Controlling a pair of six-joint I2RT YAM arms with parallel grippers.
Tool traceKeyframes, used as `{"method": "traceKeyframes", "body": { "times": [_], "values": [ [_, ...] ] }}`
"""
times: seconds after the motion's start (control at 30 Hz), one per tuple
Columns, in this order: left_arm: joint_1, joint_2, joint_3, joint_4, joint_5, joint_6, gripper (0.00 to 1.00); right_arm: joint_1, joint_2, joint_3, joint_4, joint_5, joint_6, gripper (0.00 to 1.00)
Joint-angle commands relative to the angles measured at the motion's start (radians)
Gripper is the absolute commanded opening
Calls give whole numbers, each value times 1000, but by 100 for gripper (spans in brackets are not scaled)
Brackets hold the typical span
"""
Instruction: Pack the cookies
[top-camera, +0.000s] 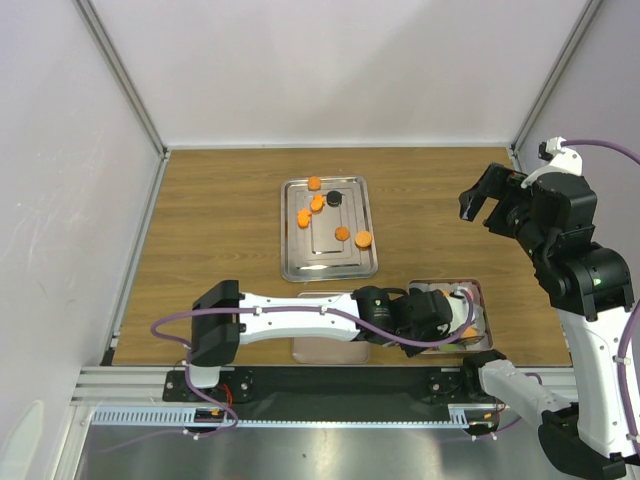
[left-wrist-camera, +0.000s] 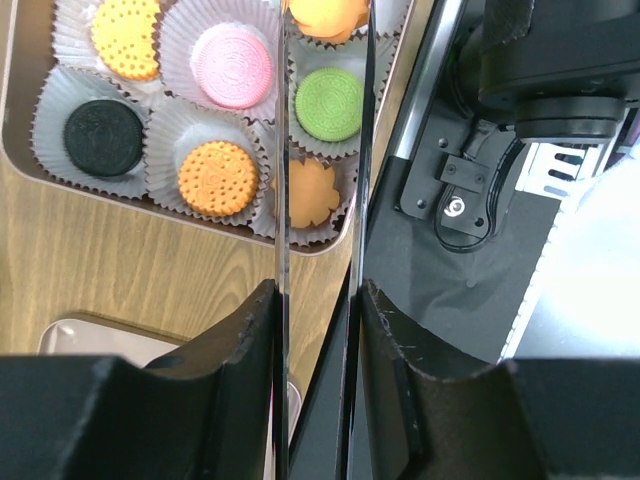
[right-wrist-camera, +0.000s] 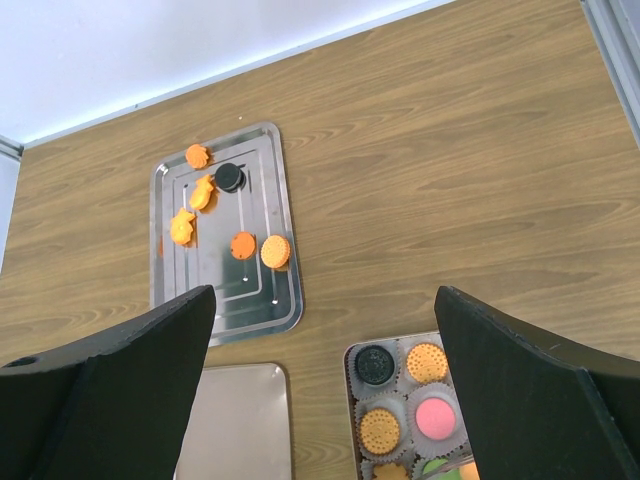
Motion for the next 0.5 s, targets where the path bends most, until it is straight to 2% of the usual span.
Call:
{"method": "traceKeyframes", "body": {
  "times": [0.0, 0.47],
  "values": [
    [-5, 5, 59, 26, 22, 27, 39, -3, -12, 12, 2, 2, -1, 100],
    [-5, 8, 55, 27, 22, 30, 44, -2, -15, 9, 5, -1, 3, 100]
  ]
}}
